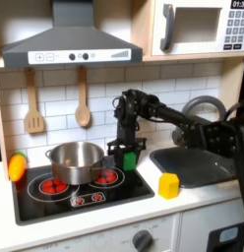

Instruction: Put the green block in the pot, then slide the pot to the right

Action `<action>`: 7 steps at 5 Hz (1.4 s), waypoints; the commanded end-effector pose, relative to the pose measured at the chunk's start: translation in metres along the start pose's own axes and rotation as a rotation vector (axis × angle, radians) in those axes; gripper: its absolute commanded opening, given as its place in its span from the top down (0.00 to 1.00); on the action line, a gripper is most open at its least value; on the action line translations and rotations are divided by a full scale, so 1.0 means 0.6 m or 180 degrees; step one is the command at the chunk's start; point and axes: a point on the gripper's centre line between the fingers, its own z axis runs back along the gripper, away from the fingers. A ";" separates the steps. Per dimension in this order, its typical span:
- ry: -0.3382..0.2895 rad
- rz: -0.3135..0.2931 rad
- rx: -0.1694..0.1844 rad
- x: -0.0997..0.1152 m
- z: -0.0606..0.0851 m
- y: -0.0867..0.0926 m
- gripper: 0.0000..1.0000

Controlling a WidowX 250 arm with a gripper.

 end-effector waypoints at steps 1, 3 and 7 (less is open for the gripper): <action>-0.0173 -0.0095 -0.0020 -0.018 0.030 0.001 1.00; -0.0387 0.0006 -0.0038 -0.045 0.082 0.009 1.00; -0.0768 0.0287 0.0142 -0.034 0.147 0.103 1.00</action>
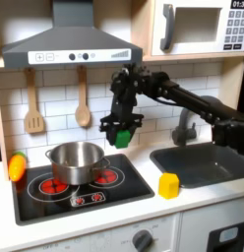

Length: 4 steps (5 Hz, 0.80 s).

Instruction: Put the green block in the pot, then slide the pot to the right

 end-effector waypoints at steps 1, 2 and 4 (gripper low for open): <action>-0.0094 0.0178 0.0138 0.027 0.001 0.059 1.00; -0.0107 0.0211 0.0184 0.043 -0.011 0.079 1.00; -0.0131 0.0265 0.0264 0.058 -0.024 0.117 1.00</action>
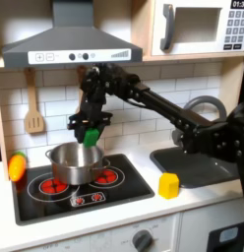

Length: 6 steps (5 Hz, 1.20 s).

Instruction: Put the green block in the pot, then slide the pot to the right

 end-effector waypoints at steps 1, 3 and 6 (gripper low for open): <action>0.0035 0.0019 0.0033 0.007 -0.020 0.022 1.00; 0.0092 -0.0023 0.0030 0.007 -0.020 0.024 0.00; 0.0232 -0.0125 -0.0023 -0.007 -0.044 0.023 0.00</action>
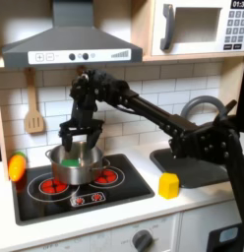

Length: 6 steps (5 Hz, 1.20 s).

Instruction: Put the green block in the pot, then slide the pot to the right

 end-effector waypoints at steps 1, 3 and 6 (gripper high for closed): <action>0.0073 -0.0084 -0.0027 -0.006 -0.011 -0.003 0.00; 0.0135 -0.0145 -0.0056 -0.015 -0.018 -0.017 0.00; 0.0338 -0.0265 -0.0153 -0.052 -0.041 -0.054 0.00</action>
